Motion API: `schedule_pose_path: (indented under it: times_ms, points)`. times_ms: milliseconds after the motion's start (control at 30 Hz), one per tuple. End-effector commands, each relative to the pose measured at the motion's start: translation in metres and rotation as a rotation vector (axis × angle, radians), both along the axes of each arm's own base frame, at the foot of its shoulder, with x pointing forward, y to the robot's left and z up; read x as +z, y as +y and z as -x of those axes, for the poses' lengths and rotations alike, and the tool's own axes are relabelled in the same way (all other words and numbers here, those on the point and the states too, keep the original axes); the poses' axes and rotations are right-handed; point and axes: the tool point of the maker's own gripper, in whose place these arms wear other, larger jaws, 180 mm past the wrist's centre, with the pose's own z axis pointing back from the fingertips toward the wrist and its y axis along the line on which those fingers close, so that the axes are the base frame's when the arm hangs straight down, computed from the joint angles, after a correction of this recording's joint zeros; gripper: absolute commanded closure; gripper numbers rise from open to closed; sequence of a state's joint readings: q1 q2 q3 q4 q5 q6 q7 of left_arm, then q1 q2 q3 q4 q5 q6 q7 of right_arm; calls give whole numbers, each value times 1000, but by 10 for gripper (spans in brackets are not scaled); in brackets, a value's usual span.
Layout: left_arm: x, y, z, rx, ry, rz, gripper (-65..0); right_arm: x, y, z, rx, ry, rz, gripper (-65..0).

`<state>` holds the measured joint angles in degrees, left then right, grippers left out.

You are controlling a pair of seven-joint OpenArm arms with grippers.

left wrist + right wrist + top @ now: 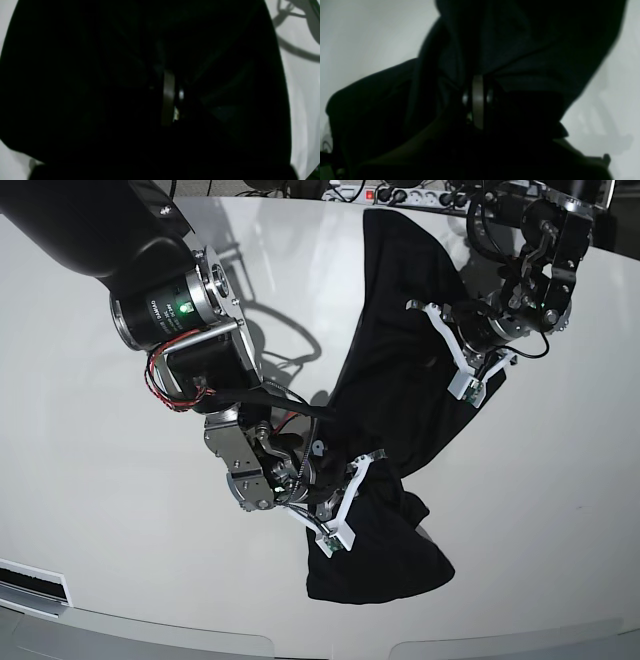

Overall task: Layout the t-shirt on the table in an organized manner, then fold the t-shirt properly
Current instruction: 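Slide the right gripper along the shirt and grasp its other end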

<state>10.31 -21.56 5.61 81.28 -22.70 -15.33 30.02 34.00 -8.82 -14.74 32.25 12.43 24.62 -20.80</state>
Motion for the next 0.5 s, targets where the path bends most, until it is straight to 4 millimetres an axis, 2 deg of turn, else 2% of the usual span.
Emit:
schedule_pose_path:
  times_ms: [0,133,300,400,467]
  points:
    - [-8,4,12,-23,56,-38,0,30,4,-21,7,-83,-27,0]
    - [-9,6,13,-26,56,-46,0,35,-18,-27,21,-86,91,0]
    - [-9,8,12,-27,54,-52,0,47,-77,-31,-101,-79,240,0]
    - [-8,12,11,-30,53,-62,0,58,-113,-20,-183,-92,302,0]
    - [-7,18,10,-33,49,-76,0,60,-133,-4,-232,-80,338,0]
